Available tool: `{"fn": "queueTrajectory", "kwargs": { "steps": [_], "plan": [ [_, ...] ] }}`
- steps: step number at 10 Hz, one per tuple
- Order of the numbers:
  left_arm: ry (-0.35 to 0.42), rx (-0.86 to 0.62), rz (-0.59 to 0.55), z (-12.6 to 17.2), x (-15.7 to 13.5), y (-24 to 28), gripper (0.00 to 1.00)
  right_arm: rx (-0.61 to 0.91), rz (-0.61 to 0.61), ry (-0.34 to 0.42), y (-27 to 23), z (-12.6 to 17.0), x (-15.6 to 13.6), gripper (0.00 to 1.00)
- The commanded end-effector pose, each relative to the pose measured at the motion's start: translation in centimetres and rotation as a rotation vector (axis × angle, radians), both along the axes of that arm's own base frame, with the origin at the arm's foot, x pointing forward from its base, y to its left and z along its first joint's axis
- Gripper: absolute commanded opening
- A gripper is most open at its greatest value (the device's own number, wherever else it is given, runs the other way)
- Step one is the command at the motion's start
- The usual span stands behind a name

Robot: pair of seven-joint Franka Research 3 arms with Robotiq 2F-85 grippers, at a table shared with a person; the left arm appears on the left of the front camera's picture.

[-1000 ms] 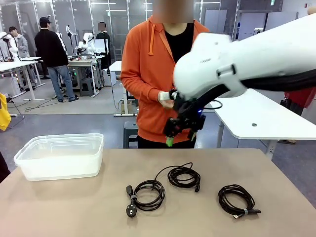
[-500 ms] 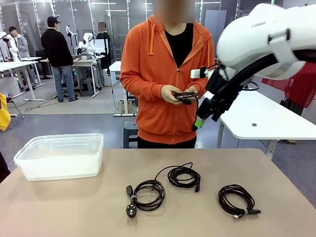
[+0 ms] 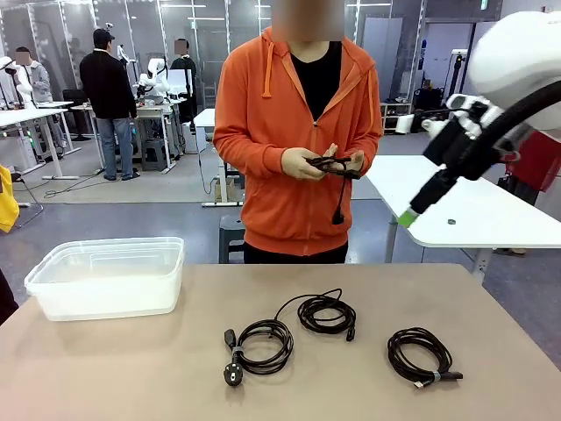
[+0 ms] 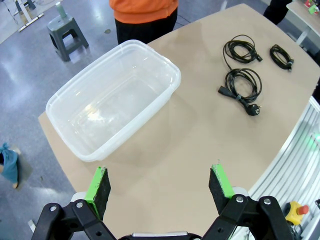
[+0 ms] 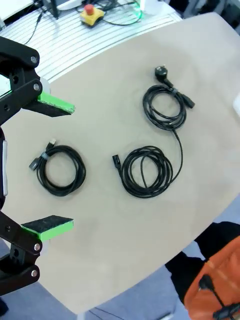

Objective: Organize and store the cables.
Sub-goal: Place the Power Cable into the Organizing box.

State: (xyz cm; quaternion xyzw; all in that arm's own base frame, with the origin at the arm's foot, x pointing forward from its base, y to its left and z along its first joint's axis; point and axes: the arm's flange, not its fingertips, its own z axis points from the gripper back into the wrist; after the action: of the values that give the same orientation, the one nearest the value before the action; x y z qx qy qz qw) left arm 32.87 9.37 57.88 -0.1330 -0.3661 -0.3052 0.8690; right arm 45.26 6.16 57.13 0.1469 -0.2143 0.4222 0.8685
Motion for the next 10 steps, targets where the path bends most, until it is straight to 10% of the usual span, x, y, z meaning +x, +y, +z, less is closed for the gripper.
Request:
{"fn": "queueTrajectory", "kwargs": {
  "steps": [1,7,10],
  "plan": [
    [-0.002,0.004,-0.014,0.0,-0.1,0.0,1.0,0.068,0.056,-0.039,-2.2,-0.9,-0.5,1.0],
    [0.017,0.111,-0.107,0.1,1.1,-7.2,1.0,0.016,0.19,-0.137,-3.8,-1.6,-1.0,1.0],
    [0.176,0.043,-0.084,-0.5,2.6,-14.0,1.0,0.046,0.253,-0.223,-3.9,-2.1,-2.2,1.0]
  ]
}}
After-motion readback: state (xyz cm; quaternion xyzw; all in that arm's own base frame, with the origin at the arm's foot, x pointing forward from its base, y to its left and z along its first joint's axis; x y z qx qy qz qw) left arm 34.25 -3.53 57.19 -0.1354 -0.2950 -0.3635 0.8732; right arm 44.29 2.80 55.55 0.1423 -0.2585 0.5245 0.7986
